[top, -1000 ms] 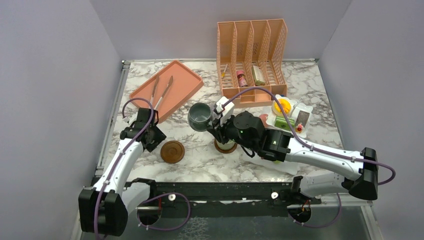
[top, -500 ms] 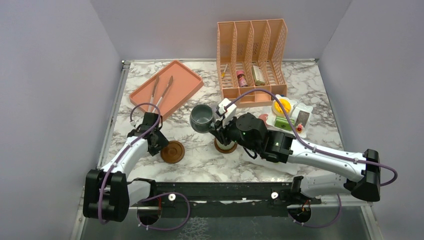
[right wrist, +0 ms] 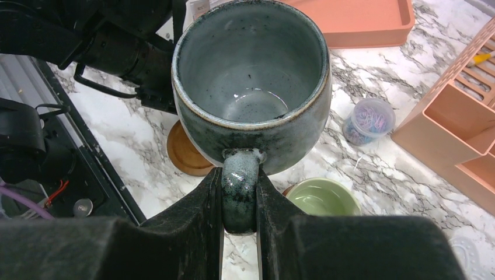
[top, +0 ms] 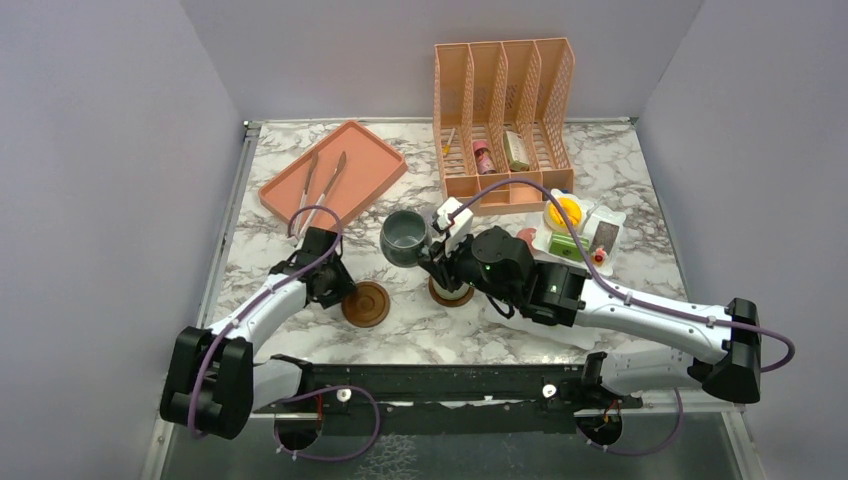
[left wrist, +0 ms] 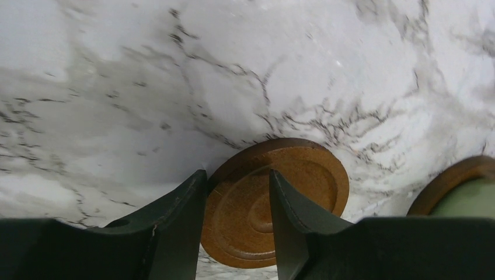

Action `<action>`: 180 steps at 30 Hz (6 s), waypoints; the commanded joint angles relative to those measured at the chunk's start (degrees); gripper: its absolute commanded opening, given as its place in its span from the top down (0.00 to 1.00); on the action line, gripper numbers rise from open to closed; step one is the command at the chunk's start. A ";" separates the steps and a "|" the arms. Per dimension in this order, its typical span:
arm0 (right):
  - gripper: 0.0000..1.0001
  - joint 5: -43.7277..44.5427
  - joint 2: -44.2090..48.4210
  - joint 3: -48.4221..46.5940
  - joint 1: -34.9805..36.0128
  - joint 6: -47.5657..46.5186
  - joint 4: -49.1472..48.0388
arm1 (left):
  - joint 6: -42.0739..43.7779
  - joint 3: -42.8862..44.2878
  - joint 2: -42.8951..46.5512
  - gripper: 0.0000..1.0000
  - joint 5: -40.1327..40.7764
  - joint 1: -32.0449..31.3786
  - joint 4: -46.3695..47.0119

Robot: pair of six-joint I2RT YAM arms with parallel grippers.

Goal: Serve the afternoon tea
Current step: Move the coaster to the center of the board.

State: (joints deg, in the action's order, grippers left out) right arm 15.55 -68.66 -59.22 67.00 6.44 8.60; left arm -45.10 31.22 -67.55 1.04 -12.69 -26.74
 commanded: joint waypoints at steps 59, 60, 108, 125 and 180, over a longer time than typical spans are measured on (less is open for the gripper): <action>0.99 5.38 12.70 3.23 0.05 0.09 -6.42 | -7.32 1.36 0.45 0.54 -0.77 -26.21 -3.87; 0.99 5.58 12.91 3.12 0.06 0.00 -6.41 | -7.51 1.38 -0.03 0.55 -0.97 -26.29 -3.25; 0.99 9.57 17.38 4.17 0.06 -0.95 -6.97 | -6.30 3.28 -4.93 0.50 7.55 -39.54 8.69; 0.99 14.48 18.15 0.19 0.06 -2.13 -8.09 | -2.72 7.03 -18.10 0.48 20.34 -46.70 8.25; 0.99 13.72 25.00 2.56 0.06 2.94 8.20 | -5.06 7.71 -24.48 0.69 20.43 -44.44 3.03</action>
State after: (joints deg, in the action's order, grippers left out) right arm 30.68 -46.09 -56.07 67.00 6.94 16.84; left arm -51.66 43.24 -90.35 22.24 -57.76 -7.94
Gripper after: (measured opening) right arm 0.254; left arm 0.315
